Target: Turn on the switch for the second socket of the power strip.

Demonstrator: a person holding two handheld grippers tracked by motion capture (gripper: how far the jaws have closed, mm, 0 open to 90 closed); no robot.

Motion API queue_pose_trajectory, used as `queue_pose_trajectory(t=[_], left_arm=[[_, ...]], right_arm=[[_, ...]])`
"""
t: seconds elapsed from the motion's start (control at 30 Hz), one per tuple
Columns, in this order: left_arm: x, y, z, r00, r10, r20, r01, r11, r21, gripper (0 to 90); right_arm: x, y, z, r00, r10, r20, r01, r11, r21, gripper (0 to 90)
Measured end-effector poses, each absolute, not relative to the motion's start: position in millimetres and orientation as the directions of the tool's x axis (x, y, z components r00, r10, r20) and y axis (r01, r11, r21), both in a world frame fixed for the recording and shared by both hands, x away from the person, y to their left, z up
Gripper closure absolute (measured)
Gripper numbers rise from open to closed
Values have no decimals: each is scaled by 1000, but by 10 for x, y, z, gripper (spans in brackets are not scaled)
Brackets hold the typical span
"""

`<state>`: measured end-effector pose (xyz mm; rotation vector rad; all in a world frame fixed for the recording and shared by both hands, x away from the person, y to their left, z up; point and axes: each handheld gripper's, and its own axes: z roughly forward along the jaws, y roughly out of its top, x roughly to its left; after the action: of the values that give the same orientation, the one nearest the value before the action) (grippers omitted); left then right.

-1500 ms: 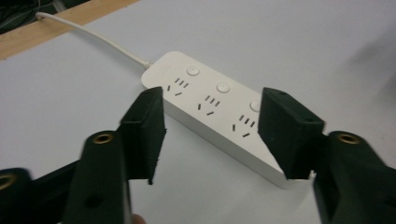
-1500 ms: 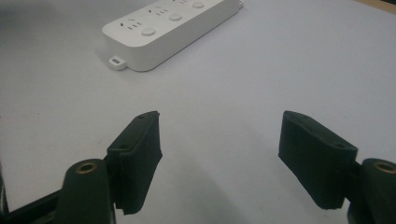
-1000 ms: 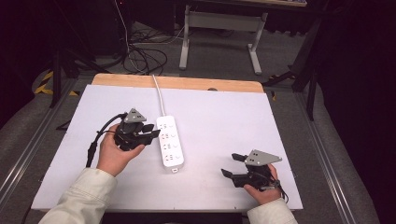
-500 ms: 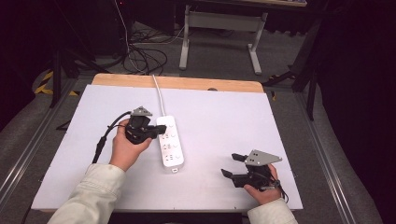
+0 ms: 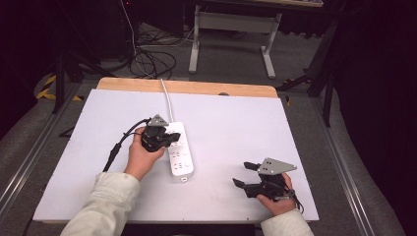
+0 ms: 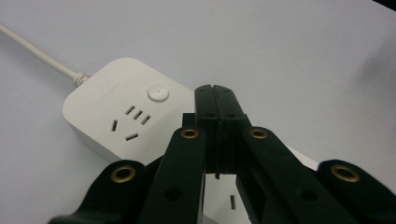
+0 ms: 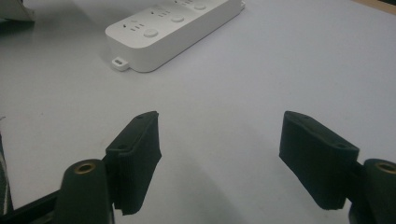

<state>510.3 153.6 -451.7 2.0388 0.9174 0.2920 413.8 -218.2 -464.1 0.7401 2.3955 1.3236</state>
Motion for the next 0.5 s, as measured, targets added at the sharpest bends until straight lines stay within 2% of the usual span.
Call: queue_pose_trajectory(t=[0.5], left_arm=[[5151, 1443, -4668, 733, 676, -71, 452, -407, 794, 900]], right_arm=[[4137, -2178, -4644, -821, 570, -19, 289, 445, 848, 294]])
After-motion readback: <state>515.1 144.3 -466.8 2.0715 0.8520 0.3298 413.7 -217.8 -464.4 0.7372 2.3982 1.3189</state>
